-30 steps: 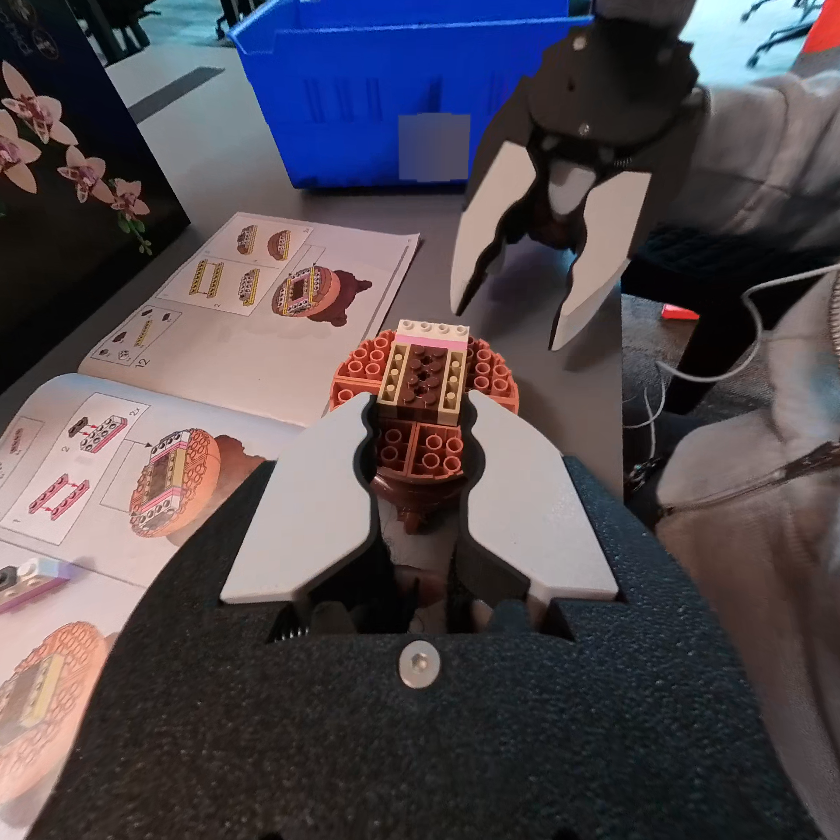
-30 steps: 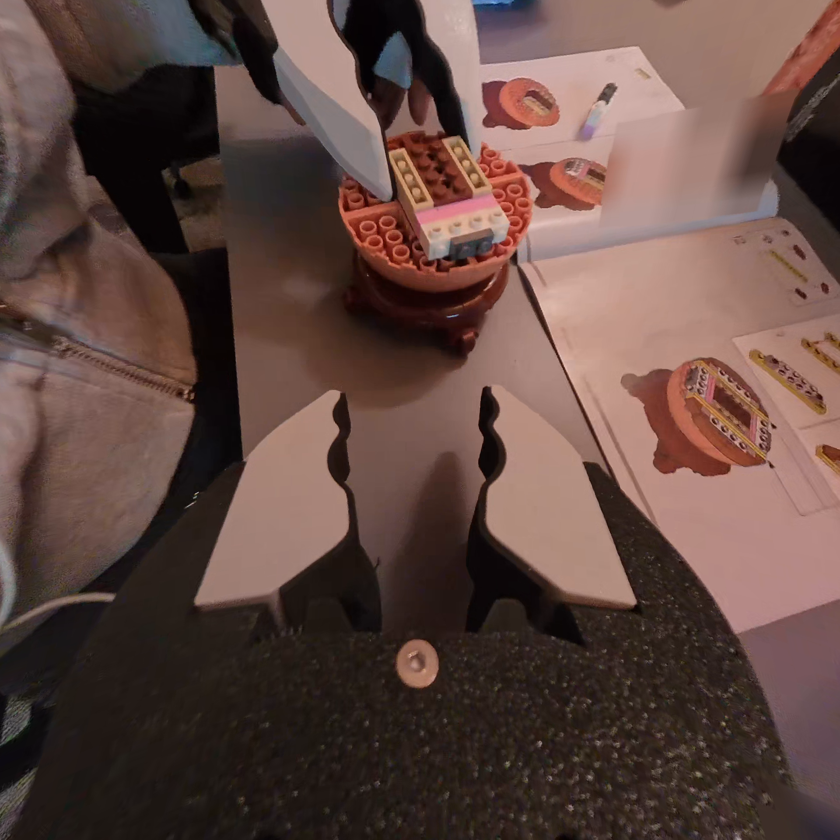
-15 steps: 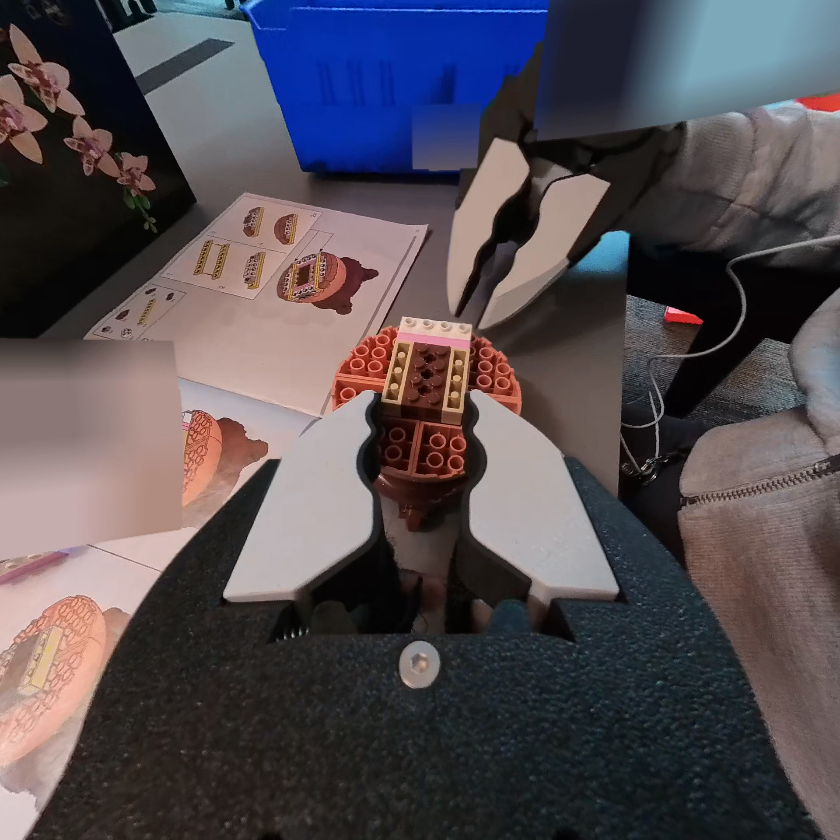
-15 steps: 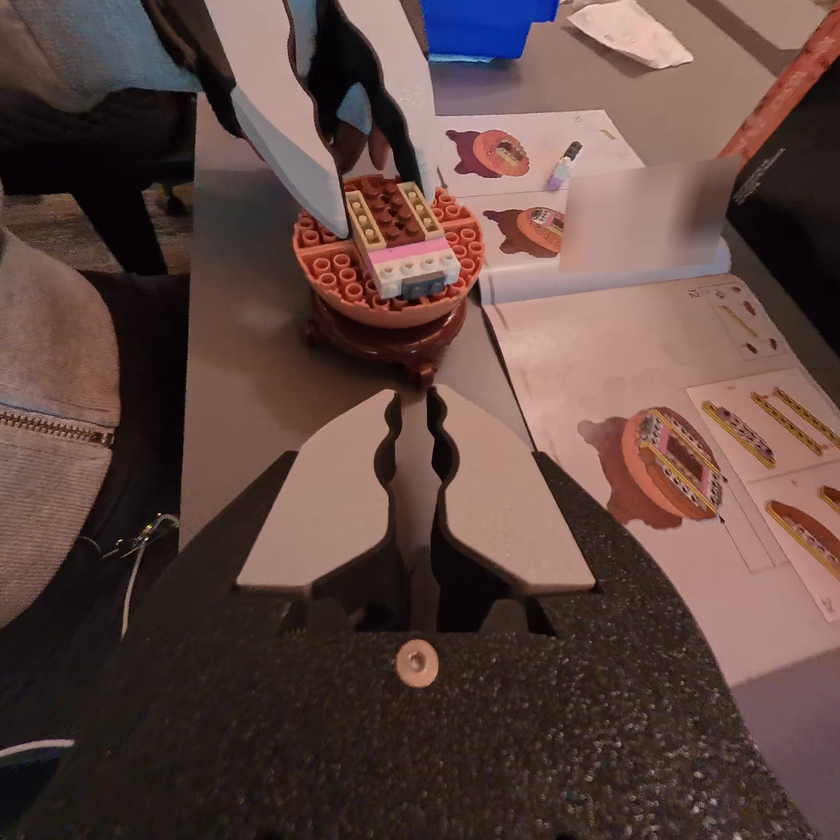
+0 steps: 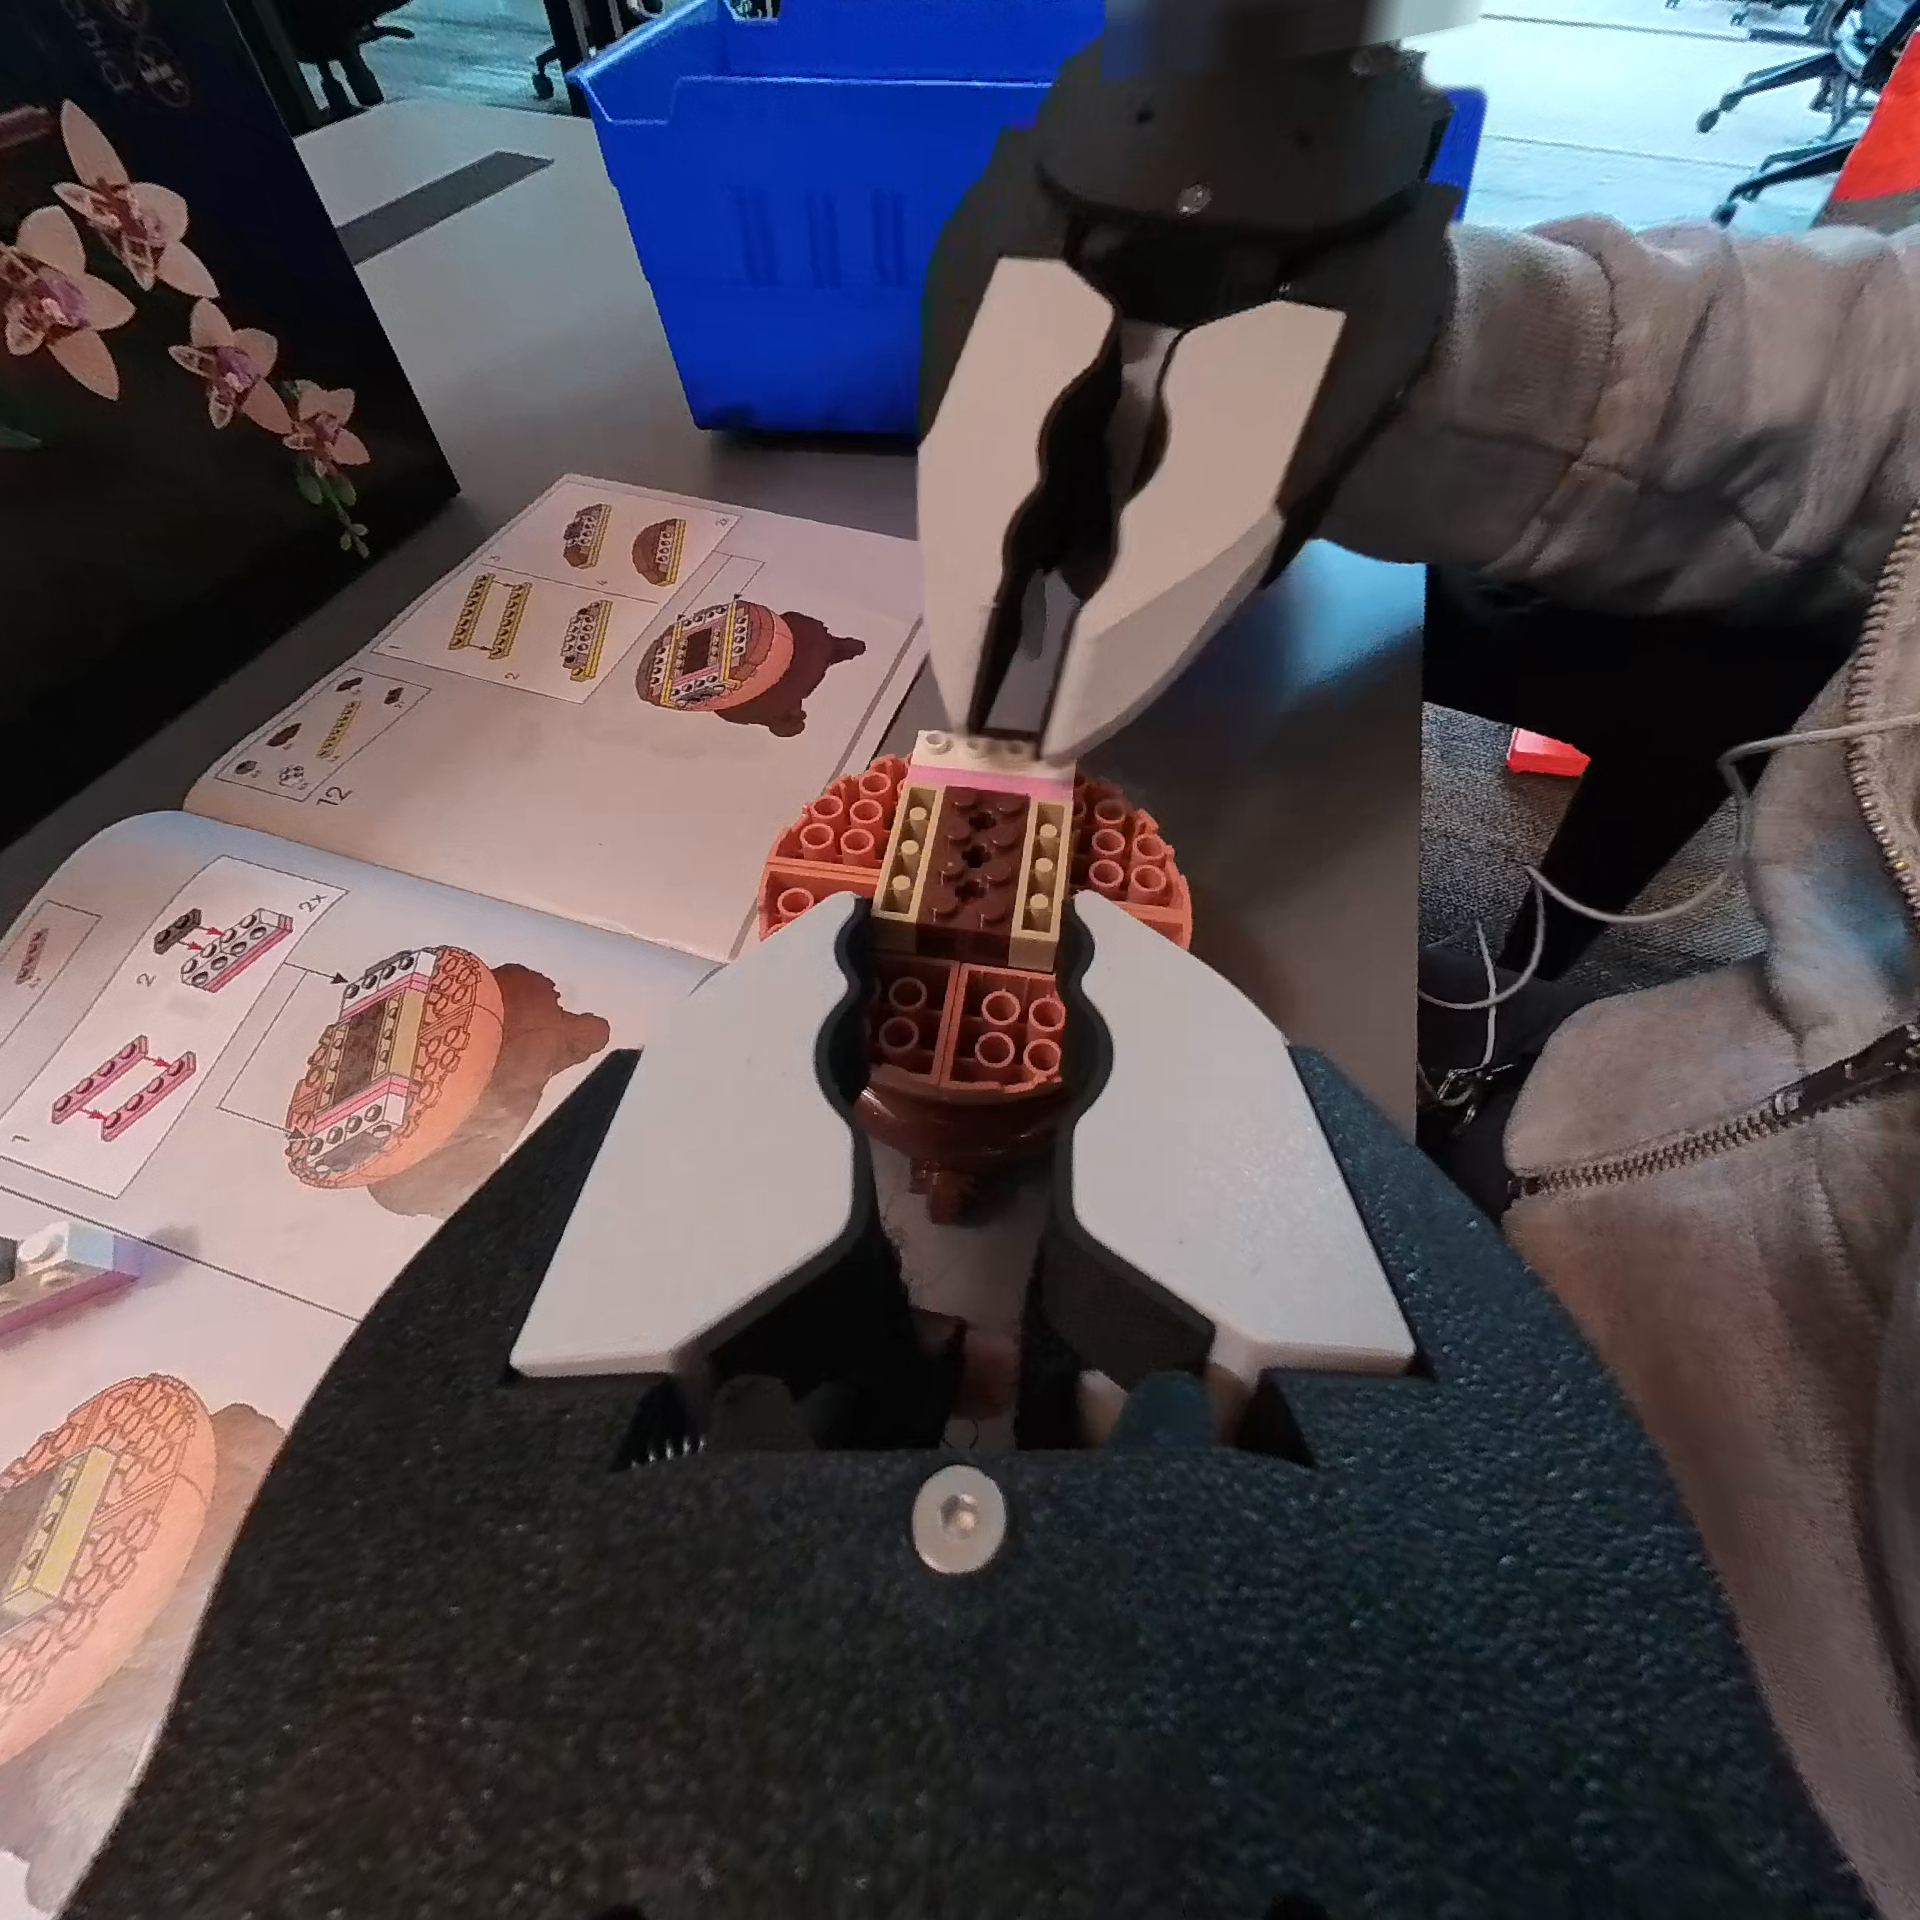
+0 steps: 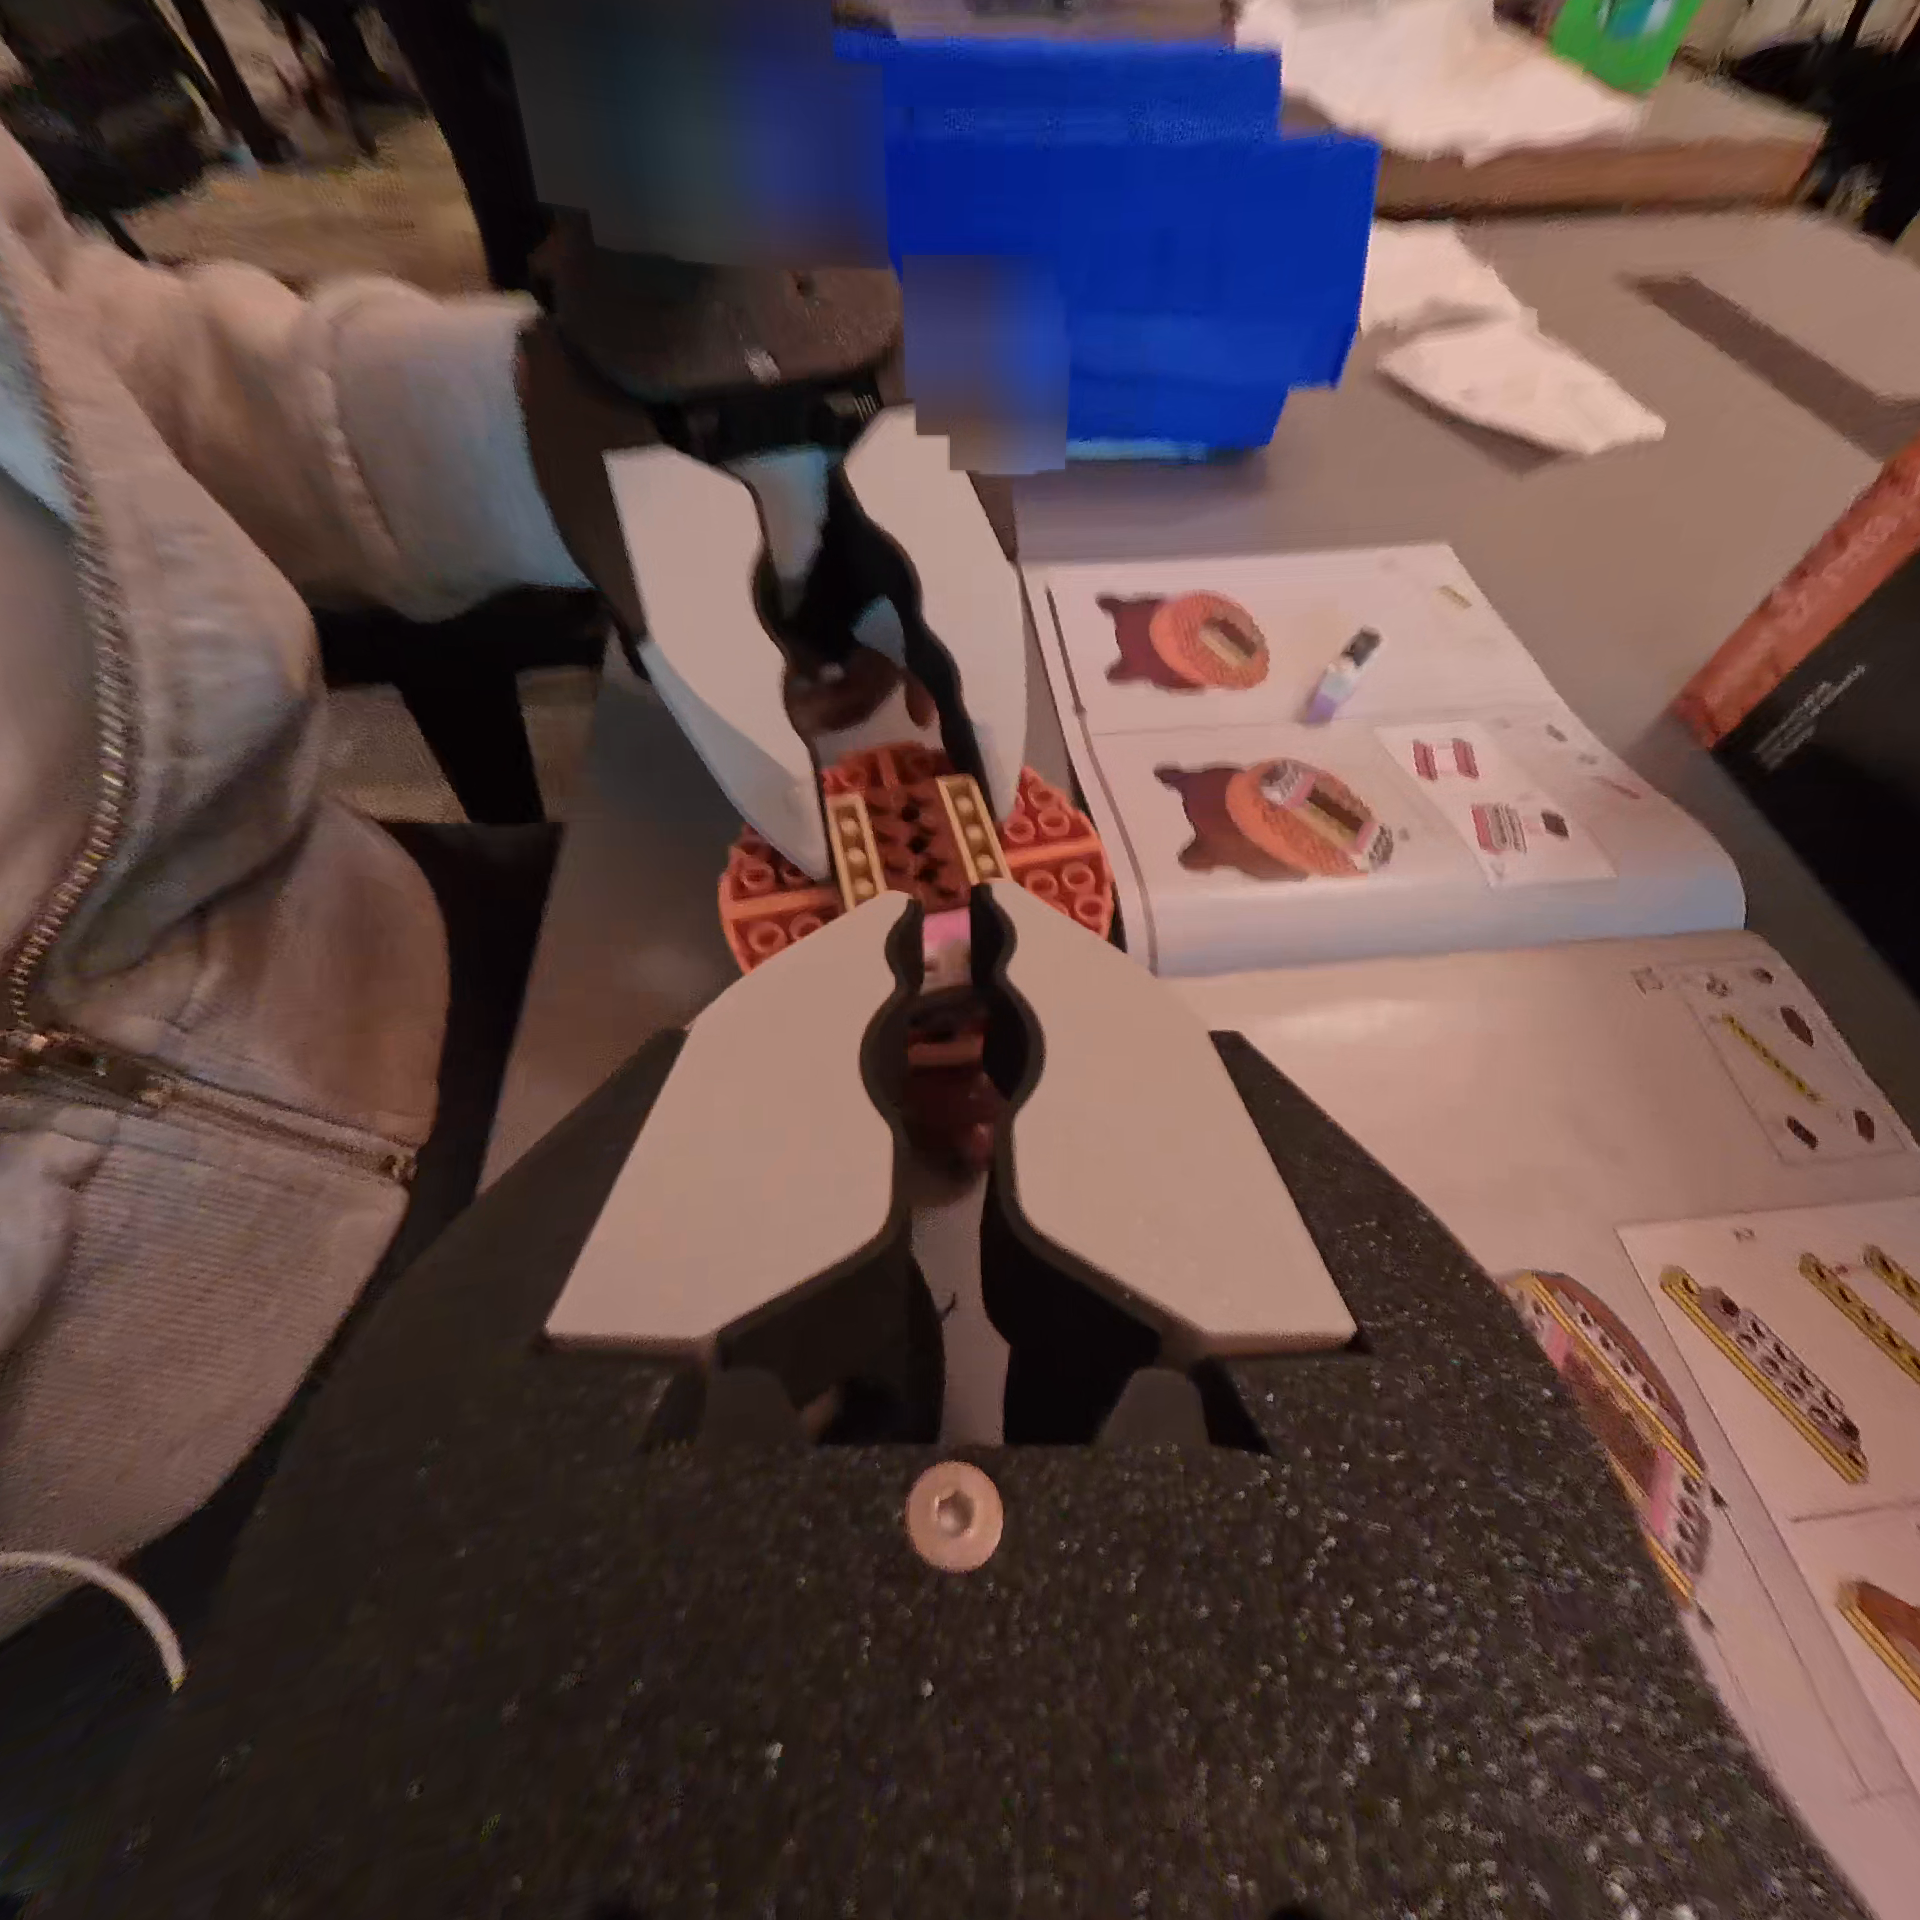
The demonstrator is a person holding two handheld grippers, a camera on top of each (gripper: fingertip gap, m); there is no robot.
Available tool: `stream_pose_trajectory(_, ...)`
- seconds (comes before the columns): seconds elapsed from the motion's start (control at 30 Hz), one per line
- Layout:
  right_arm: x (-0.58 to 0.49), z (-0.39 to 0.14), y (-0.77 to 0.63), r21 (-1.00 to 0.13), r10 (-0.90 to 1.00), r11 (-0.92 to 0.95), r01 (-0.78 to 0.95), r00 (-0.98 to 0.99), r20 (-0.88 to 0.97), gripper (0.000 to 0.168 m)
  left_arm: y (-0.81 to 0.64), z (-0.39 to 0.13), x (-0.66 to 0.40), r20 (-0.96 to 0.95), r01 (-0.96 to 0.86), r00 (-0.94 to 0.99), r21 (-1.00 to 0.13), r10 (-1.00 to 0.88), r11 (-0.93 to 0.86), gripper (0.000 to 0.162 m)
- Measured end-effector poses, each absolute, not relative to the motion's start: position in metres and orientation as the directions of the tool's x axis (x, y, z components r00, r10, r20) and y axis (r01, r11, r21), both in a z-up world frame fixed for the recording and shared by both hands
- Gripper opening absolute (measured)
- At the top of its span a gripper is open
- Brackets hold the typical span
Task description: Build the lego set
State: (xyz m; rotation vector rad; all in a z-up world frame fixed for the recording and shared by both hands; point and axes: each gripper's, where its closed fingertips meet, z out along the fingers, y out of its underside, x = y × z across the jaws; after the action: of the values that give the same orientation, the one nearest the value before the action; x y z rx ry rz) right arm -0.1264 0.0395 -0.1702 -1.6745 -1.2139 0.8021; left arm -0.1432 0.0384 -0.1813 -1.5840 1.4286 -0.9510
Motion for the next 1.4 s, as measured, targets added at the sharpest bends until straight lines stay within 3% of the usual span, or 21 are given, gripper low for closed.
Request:
stream_pose_trajectory(0.1, -0.129, -0.174, 0.038, -0.889, 0.954, -0.184, 0.420, 0.292, -0.059, 0.000, 0.038, -0.181, -0.143, 0.030, -0.404, 0.082, -0.913, -0.996, -0.060, 0.033)
stream_pose_trajectory(0.3, -0.129, -0.176, 0.035, -0.834, 0.950, -0.260, 0.486, 0.286, -0.129, 0.000, 0.038, -0.181, -0.143, 0.018, -0.402, 0.067, -0.915, -0.998, -0.044, 0.033)
stream_pose_trajectory(0.43, -0.128, -0.173, 0.030, -0.827, 0.974, -0.181, 0.533, 0.215, -0.075, 0.023, 0.037, -0.180, -0.144, 0.005, -0.424, 0.048, -0.905, -0.999, -0.025, 0.034)
stream_pose_trajectory(0.47, -0.128, -0.169, 0.034, -0.836, 0.975, -0.158, 0.526, 0.219, -0.047, 0.028, 0.038, -0.179, -0.144, -0.007, -0.427, 0.048, -0.904, -0.999, -0.014, 0.037)
stream_pose_trajectory(0.5, -0.127, -0.163, 0.037, -0.846, 0.974, -0.147, 0.513, 0.225, -0.033, 0.030, 0.041, -0.174, -0.145, -0.030, -0.416, 0.058, -0.909, -0.998, 0.003, 0.053)
stream_pose_trajectory(0.57, -0.126, -0.151, 0.046, -0.872, 0.971, -0.134, 0.472, 0.240, -0.019, 0.033, 0.046, -0.155, -0.150, -0.066, -0.347, 0.067, -0.937, -0.996, 0.039, 0.059)
stream_pose_trajectory(0.7, -0.123, -0.137, 0.082, -0.903, 0.938, -0.129, 0.411, 0.346, 0.023, 0.027, 0.093, -0.129, -0.177, -0.035, -0.277, 0.211, -0.961, -0.977, -0.025, 0.054)
stream_pose_trajectory(0.87, -0.146, -0.157, 0.142, -0.830, 0.921, -0.196, 0.523, 0.388, 0.027, 0.027, 0.176, -0.173, -0.222, -0.071, -0.433, 0.503, -0.883, -0.861, -0.181, 0.055)
stream_pose_trajectory(1.1, -0.202, -0.219, 0.196, -0.672, 0.929, -0.269, 0.690, 0.369, 0.008, 0.030, 0.177, -0.197, -0.236, -0.104, -0.481, 0.561, -0.849, -0.821, -0.220, 0.051)
stream_pose_trajectory(1.27, -0.217, -0.231, 0.200, -0.670, 0.937, -0.275, 0.689, 0.349, -0.026, 0.029, 0.177, -0.198, -0.247, -0.100, -0.470, 0.574, -0.853, -0.812, -0.227, 0.049)
stream_pose_trajectory(1.33, -0.215, -0.235, 0.205, -0.664, 0.933, -0.272, 0.696, 0.361, -0.003, 0.014, 0.178, -0.197, -0.247, -0.109, -0.467, 0.569, -0.859, -0.815, -0.211, 0.047)
stream_pose_trajectory(1.4, -0.213, -0.234, 0.209, -0.677, 0.930, -0.258, 0.690, 0.367, 0.019, 0.010, 0.179, -0.195, -0.246, -0.116, -0.465, 0.555, -0.864, -0.824, -0.192, 0.044)
